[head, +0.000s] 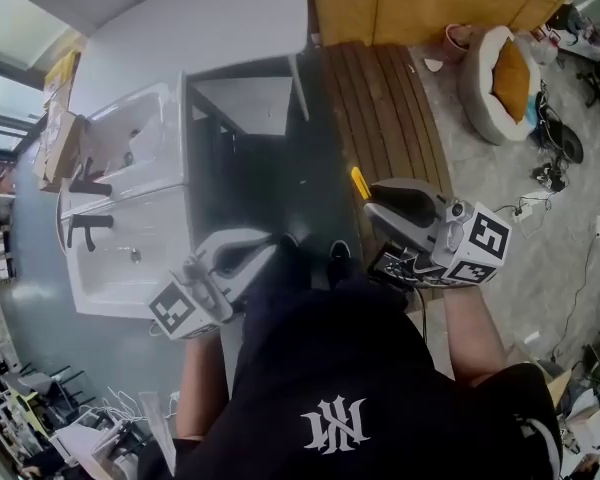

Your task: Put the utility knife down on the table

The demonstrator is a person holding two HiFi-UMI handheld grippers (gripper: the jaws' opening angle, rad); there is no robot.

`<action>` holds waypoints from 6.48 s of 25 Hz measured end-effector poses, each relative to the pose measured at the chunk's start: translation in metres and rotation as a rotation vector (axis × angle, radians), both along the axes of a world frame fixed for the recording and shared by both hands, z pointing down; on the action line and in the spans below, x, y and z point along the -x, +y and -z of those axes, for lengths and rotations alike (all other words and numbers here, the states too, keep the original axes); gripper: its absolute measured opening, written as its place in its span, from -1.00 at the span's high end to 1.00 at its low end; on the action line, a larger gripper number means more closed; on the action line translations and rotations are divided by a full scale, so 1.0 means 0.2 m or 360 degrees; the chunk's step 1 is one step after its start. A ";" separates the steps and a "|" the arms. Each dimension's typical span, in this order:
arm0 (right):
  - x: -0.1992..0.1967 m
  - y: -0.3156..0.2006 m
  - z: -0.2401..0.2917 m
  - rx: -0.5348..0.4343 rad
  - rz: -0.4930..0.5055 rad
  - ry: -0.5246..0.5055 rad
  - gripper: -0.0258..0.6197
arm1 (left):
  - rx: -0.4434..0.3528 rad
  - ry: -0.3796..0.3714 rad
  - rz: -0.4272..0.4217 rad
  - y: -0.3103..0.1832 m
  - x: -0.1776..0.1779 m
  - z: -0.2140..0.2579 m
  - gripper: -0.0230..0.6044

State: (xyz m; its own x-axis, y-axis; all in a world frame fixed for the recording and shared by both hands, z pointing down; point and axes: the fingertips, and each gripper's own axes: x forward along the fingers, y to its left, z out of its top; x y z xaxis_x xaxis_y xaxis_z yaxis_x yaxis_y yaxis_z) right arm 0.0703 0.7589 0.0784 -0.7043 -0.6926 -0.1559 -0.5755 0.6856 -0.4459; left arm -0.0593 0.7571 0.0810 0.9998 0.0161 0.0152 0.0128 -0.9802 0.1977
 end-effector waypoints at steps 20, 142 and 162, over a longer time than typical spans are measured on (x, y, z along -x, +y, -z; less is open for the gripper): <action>0.12 -0.81 -0.10 0.0205 -0.0053 0.0308 0.75 | 0.0187 0.0172 -0.0225 -0.80 0.00 -0.12 0.91; -0.07 -4.60 -1.95 0.0617 0.0446 0.1732 0.75 | 0.0459 -0.0230 0.0455 -4.28 -0.43 -1.54 0.91; 0.00 -4.52 -1.43 0.0504 0.0216 0.1297 0.90 | 0.0329 -0.0120 0.0382 -4.12 -0.38 -1.41 0.91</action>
